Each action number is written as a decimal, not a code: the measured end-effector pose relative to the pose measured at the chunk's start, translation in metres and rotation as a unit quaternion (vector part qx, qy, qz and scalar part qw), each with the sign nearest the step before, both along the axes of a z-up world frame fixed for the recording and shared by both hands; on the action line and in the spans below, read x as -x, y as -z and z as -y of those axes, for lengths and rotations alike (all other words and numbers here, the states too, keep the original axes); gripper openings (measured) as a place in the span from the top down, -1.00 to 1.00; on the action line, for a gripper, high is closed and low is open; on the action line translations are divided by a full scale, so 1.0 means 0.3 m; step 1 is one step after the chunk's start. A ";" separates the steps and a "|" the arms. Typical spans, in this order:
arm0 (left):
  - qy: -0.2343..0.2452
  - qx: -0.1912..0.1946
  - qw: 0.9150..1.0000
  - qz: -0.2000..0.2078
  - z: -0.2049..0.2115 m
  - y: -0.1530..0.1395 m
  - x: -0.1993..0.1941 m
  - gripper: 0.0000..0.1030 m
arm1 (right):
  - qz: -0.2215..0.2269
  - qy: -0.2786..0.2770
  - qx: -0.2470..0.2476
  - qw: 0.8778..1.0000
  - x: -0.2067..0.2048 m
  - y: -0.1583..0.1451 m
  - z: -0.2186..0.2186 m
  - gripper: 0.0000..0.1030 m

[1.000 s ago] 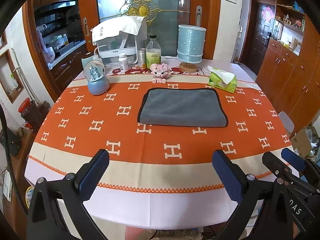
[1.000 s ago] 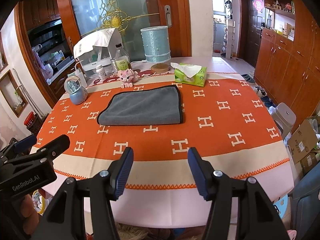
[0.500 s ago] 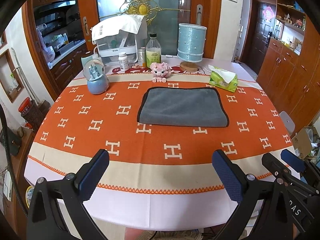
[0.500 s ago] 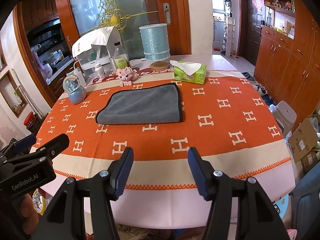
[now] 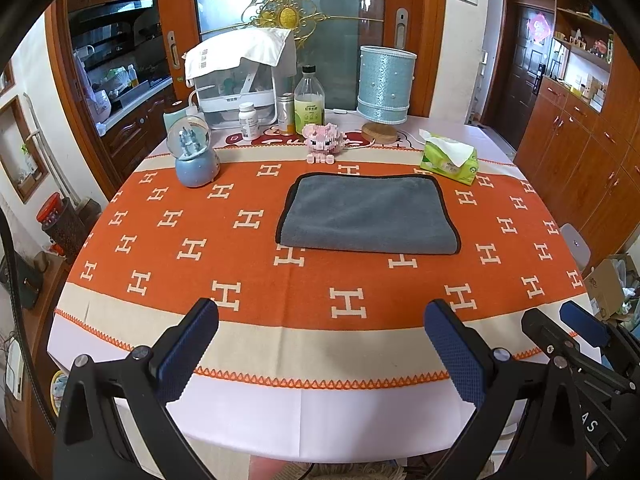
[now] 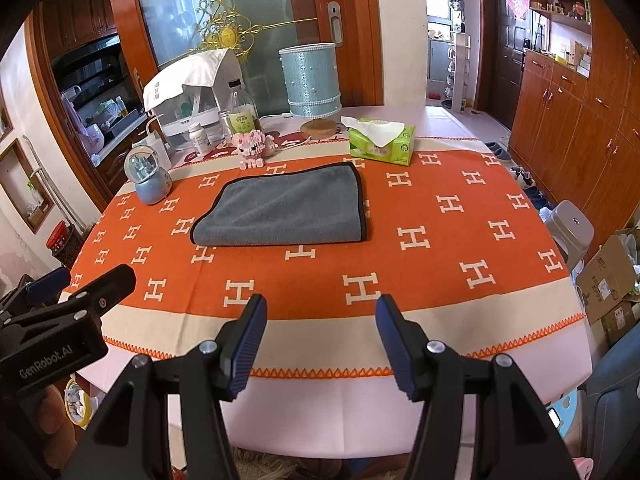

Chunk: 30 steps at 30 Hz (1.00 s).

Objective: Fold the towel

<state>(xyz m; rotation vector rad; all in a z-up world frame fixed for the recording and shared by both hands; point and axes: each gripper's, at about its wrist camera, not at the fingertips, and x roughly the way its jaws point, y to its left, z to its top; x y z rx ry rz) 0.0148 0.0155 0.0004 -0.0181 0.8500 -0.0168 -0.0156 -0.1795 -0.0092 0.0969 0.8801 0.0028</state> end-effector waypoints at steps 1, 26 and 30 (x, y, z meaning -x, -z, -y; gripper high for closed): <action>0.000 0.000 1.000 0.000 0.000 -0.001 0.000 -0.98 | 0.000 0.000 0.000 1.000 0.000 0.001 0.000 -0.10; 0.001 -0.001 1.000 0.000 -0.003 0.030 0.006 -0.98 | -0.007 0.001 0.005 1.000 -0.012 0.015 -0.003 -0.10; -0.001 0.000 1.000 -0.003 -0.004 0.035 0.005 -0.98 | -0.008 0.001 0.006 1.000 -0.012 0.014 -0.004 -0.10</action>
